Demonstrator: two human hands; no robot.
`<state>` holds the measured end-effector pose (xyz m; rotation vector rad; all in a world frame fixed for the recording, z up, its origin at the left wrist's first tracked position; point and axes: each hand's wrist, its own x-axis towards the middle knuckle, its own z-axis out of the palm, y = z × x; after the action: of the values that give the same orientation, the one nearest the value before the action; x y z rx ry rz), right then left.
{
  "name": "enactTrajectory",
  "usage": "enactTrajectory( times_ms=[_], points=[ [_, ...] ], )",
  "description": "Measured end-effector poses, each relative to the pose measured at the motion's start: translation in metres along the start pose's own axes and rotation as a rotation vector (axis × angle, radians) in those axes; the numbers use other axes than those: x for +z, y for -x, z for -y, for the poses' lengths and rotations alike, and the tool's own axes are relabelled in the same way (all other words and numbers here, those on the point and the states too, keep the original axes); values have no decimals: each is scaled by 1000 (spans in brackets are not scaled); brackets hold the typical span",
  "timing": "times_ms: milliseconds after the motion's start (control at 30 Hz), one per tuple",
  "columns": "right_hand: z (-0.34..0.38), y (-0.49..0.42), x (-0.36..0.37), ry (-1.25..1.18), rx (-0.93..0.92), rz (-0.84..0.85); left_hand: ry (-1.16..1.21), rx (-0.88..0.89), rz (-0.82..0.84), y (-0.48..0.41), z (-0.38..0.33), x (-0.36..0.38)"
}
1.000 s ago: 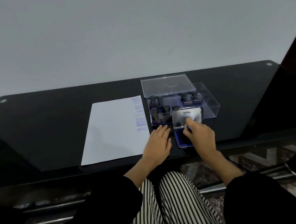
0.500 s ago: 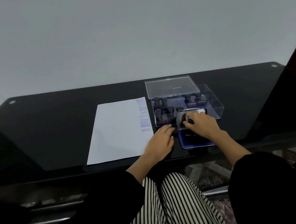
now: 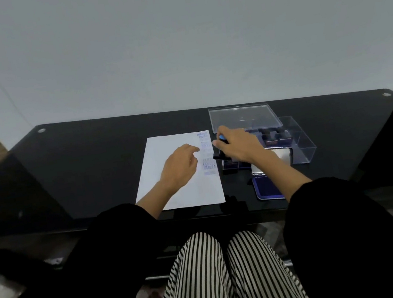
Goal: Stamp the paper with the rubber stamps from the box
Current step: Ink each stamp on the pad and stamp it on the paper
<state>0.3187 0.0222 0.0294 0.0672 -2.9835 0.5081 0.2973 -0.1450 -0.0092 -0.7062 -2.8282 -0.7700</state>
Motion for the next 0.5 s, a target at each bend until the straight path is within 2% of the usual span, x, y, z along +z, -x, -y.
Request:
enactTrajectory(
  times_ms=[233, 500],
  points=[
    [9, -10, 26, 14, -23, 41, -44, -72, 109, -3, 23, 12],
    [7, -19, 44, 45, -44, 94, -67, -73, 171, -9, 37, 39]
  ],
)
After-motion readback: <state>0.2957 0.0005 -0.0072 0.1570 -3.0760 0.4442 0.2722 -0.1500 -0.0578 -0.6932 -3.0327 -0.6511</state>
